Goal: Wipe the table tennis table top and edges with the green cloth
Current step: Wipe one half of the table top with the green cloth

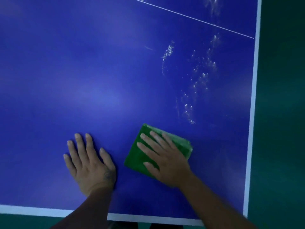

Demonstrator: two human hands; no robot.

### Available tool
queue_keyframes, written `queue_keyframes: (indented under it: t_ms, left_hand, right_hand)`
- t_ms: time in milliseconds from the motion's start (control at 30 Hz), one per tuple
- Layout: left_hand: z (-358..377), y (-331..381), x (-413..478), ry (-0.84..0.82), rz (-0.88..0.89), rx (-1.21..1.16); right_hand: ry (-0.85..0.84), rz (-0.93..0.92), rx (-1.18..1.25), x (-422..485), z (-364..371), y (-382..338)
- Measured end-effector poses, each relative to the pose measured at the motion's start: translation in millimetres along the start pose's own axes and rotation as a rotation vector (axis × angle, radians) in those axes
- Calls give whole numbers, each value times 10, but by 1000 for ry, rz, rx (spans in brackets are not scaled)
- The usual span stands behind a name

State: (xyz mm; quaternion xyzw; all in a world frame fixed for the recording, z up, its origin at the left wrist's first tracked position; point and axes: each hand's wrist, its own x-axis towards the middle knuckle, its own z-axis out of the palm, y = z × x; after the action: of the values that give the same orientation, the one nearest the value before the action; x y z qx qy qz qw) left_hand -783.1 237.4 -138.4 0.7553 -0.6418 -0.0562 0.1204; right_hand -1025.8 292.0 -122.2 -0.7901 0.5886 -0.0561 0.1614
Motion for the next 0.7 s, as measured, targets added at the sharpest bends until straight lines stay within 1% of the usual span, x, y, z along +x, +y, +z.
queue_keyframes:
  t_ms: [67,100,200,267,333,367,467,533,600,667,700]
  left_hand:
    - [-1,4,3,-1,8,-2]
    - [-1,6,2,-2,10,-3]
    - [8,5,-12,10,14,-2]
    - [14,-5,-7,18,21,1]
    - [4,5,-9,17,26,0]
    - [-5,20,-19,16,24,-3]
    - [-16,70,-63,25,33,2]
    - [-21,137,-88,27,46,0]
    - [-34,359,-84,31,87,-34]
    - [17,727,-32,34,190,-66]
    - [70,952,17,21,214,-88]
  right_hand:
    - [-18,-22,7,178,-155,421]
    - [-8,12,2,311,-240,622]
    - [94,154,-78,713,-470,1100]
    - [139,233,-138,846,-523,1142]
    - [162,306,-143,771,-444,931]
    - [162,314,-132,635,-371,763]
    - [110,204,-41,-123,-98,295]
    - [63,110,5,-681,-4,242]
    - [5,2,16,-983,-67,450]
    - [-67,-146,3,-962,-230,841]
    - [-104,-207,-1,-873,-330,1087]
